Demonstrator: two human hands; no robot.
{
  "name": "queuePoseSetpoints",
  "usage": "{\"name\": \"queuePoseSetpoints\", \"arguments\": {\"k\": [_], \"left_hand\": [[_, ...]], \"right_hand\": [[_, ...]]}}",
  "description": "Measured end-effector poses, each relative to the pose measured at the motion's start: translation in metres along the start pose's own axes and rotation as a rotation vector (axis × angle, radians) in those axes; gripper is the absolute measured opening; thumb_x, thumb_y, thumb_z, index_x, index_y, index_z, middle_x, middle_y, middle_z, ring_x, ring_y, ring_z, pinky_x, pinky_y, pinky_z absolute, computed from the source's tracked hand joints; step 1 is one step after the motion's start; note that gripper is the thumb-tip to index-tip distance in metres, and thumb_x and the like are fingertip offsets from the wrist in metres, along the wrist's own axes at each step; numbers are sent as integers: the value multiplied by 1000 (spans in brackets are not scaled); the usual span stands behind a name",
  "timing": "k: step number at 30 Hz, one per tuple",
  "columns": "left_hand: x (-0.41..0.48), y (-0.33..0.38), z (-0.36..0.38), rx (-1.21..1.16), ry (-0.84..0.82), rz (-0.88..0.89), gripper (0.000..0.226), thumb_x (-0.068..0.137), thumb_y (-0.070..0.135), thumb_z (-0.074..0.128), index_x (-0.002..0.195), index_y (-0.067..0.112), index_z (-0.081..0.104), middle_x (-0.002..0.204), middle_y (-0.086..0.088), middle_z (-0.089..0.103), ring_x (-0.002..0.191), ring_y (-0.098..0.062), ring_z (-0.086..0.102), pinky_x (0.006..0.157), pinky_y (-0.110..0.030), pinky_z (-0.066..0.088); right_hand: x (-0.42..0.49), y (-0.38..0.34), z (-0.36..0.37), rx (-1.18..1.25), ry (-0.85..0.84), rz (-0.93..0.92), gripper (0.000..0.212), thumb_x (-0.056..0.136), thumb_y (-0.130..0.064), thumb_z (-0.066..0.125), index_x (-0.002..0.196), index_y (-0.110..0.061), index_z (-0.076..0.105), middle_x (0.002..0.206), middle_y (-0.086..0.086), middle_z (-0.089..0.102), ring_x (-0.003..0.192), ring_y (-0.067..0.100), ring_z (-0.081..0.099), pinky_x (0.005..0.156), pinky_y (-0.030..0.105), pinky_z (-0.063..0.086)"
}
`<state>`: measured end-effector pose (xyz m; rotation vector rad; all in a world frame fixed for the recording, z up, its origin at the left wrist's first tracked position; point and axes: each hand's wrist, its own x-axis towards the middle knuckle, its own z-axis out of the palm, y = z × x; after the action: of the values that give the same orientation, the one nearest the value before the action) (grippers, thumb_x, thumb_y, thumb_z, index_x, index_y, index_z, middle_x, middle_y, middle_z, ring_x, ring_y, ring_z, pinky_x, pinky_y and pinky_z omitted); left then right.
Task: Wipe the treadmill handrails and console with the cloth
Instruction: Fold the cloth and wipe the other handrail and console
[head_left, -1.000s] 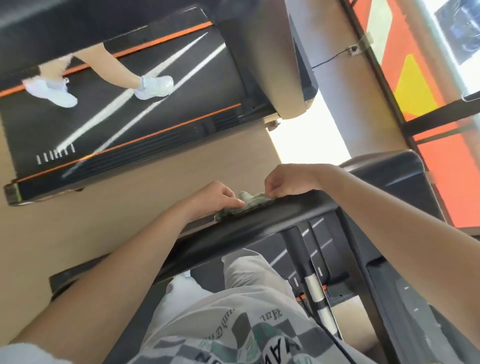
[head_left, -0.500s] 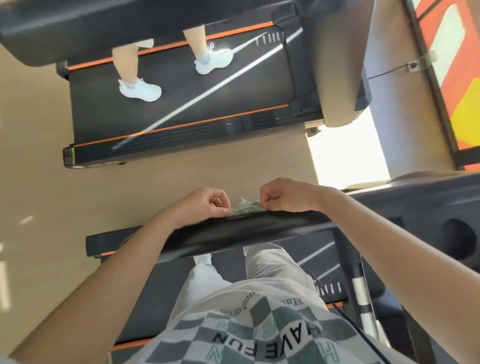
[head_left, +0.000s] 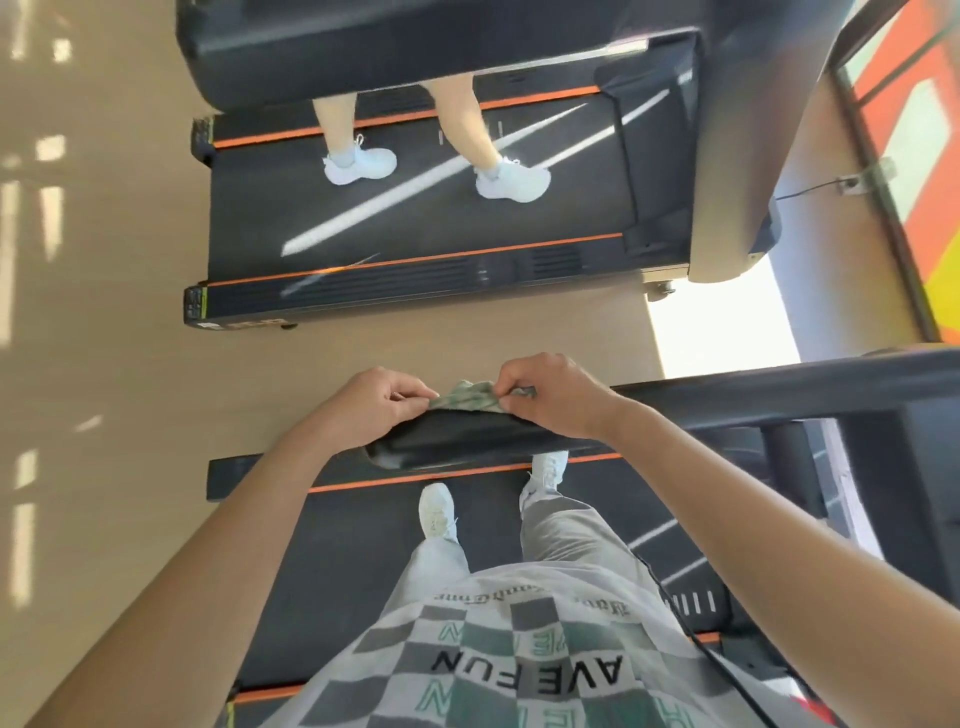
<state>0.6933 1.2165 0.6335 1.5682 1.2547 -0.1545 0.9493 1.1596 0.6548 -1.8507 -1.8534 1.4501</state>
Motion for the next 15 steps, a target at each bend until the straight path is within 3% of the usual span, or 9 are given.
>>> {"name": "queuePoseSetpoints", "arguments": {"k": [3, 5, 8, 10, 13, 15], "left_hand": [[-18, -28, -7, -28, 87, 2, 22, 100, 23, 62, 96, 43, 71, 97, 13, 76, 93, -1, 69, 82, -24, 50], [-28, -44, -7, -83, 172, 4, 22, 98, 22, 64, 95, 42, 72, 95, 13, 77, 93, -3, 69, 82, -24, 48], [-43, -62, 2, -140, 290, -5, 13, 96, 20, 67, 99, 29, 76, 92, 12, 74, 87, -4, 68, 75, -17, 44], [-53, -68, 10, -179, 374, 7, 9, 95, 18, 69, 98, 21, 77, 89, 11, 73, 83, -8, 66, 74, -19, 45], [-67, -74, 24, -220, 462, 45, 12, 93, 15, 72, 85, 24, 74, 78, 15, 69, 72, -7, 63, 70, -24, 48], [-75, -80, 32, -294, 466, 29, 16, 91, 15, 74, 79, 25, 70, 73, 8, 68, 64, -10, 61, 64, -27, 50]], "right_hand": [[0, -22, 33, -54, 136, -48, 8, 91, -17, 67, 94, -18, 74, 94, -4, 75, 92, 20, 67, 88, 38, 52], [0, -33, 56, -80, 235, -66, 9, 92, -20, 66, 96, -21, 74, 92, -2, 75, 85, 24, 68, 83, 39, 53], [-1, -47, 83, -119, 348, -85, 11, 92, -22, 65, 100, -21, 74, 91, 3, 75, 82, 29, 67, 80, 41, 54], [-1, -55, 96, -153, 396, -116, 13, 92, -21, 66, 102, -20, 74, 94, 5, 74, 85, 30, 67, 81, 42, 54], [-4, -63, 112, -194, 453, -179, 14, 90, -14, 69, 102, -16, 75, 98, 5, 73, 86, 29, 67, 81, 42, 55], [-8, -68, 121, -211, 499, -205, 17, 86, -10, 71, 102, -15, 76, 102, 6, 73, 89, 29, 67, 80, 40, 56]]}}
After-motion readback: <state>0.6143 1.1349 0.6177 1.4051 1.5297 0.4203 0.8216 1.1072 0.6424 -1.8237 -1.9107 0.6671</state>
